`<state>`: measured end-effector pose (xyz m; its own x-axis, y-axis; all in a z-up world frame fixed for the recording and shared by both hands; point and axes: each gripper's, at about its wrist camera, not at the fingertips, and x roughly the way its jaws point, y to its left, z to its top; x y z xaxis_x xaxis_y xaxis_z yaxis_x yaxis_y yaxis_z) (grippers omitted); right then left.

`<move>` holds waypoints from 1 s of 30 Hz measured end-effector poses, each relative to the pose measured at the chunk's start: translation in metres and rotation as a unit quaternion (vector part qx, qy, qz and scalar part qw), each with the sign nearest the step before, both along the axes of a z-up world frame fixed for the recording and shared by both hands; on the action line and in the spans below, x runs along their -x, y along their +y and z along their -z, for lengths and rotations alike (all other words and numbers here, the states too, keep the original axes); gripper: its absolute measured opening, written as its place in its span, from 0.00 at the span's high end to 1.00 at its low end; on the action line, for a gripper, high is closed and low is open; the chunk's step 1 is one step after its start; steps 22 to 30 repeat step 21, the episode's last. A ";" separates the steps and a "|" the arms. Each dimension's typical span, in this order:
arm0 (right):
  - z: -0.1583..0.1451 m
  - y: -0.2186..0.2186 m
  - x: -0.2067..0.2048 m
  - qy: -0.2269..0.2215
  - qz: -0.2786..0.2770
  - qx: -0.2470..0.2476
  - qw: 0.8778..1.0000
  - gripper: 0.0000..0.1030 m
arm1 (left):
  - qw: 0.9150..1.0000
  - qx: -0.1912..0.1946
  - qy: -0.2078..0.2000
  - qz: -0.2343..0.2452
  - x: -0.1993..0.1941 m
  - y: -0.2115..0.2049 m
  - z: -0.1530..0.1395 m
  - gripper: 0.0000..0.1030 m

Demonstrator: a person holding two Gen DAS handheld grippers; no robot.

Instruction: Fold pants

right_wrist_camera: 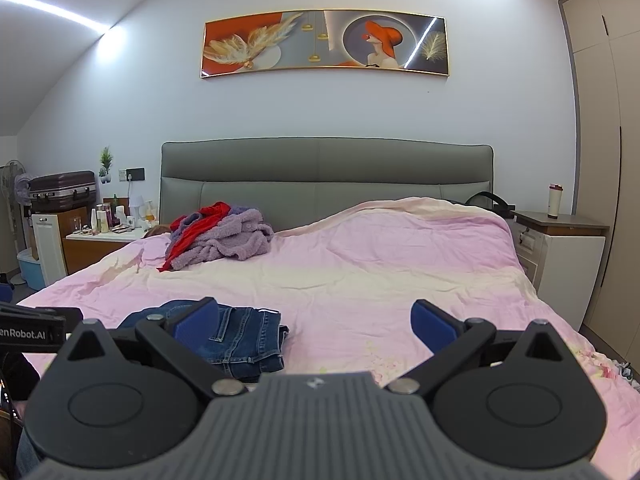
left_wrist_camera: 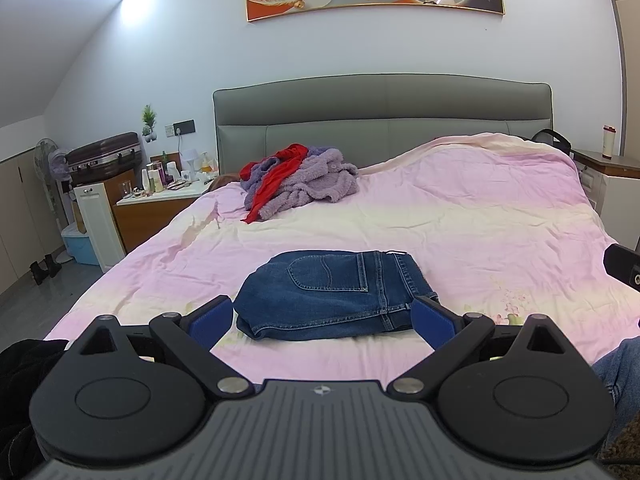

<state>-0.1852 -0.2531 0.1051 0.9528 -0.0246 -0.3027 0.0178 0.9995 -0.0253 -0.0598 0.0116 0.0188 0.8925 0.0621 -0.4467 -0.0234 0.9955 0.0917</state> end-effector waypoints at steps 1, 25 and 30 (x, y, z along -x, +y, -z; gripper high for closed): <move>0.000 0.000 0.000 0.000 0.000 0.000 1.000 0.05 | 1.000 0.000 0.000 0.001 0.000 0.000 0.000 0.00; -0.001 -0.002 0.002 -0.001 -0.005 -0.002 1.000 0.05 | 1.000 0.001 -0.006 -0.001 0.003 -0.010 -0.002 0.00; -0.001 -0.002 0.002 -0.001 -0.005 -0.002 1.000 0.05 | 1.000 0.001 -0.006 -0.001 0.003 -0.010 -0.002 0.00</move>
